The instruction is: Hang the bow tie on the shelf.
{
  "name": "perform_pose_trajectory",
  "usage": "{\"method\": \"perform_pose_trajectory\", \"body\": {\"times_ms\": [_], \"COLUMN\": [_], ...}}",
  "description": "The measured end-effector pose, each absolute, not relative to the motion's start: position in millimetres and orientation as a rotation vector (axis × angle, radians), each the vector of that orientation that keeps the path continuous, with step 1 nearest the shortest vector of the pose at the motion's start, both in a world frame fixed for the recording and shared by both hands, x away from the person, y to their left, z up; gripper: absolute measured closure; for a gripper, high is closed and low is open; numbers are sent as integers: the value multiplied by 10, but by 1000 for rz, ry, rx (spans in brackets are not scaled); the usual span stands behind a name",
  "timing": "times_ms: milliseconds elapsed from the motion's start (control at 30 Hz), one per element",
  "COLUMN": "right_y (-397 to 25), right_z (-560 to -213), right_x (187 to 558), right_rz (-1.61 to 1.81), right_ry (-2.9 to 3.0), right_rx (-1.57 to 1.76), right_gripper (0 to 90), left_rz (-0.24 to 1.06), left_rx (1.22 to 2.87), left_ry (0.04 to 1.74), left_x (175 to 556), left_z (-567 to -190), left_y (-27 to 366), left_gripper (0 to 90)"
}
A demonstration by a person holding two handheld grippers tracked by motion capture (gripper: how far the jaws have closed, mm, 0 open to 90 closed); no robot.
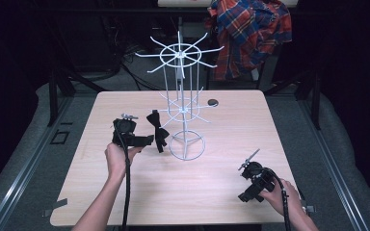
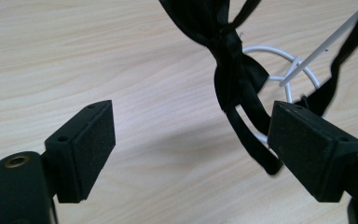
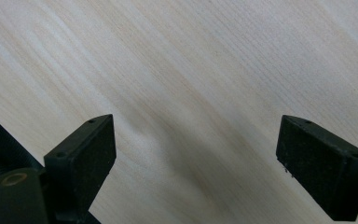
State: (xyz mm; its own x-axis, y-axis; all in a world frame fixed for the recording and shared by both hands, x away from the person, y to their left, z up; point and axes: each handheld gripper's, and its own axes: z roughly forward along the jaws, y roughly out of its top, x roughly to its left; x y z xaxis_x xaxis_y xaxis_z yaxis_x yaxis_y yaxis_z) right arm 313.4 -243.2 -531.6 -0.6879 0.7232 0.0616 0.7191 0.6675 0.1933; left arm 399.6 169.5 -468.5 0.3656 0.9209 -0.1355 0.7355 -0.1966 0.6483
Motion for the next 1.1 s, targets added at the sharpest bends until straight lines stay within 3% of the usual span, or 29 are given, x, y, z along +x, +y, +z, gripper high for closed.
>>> {"method": "perform_pose_trajectory", "body": {"times_ms": [200, 600, 833, 1100], "right_y": [-2416, -2405, -2390, -2381], "right_z": [-5311, -5298, -5310, -5319], "right_x": [3137, 3131, 3129, 3139], "right_rz": [291, 284, 284, 276], "right_ry": [2863, 2861, 2864, 2864], "right_rx": [1211, 1198, 1204, 1189], "right_gripper": [114, 115, 113, 113], "left_rz": [442, 380, 377, 314], "left_rx": [2083, 2134, 2387, 2436], "left_ry": [1410, 1350, 1285, 1282], "left_x": [3820, 3261, 2931, 2967], "left_z": [-4592, -4594, -4833, -5037], "left_y": [1819, 2029, 1992, 1984], "left_gripper": [1, 0, 0, 0]}}
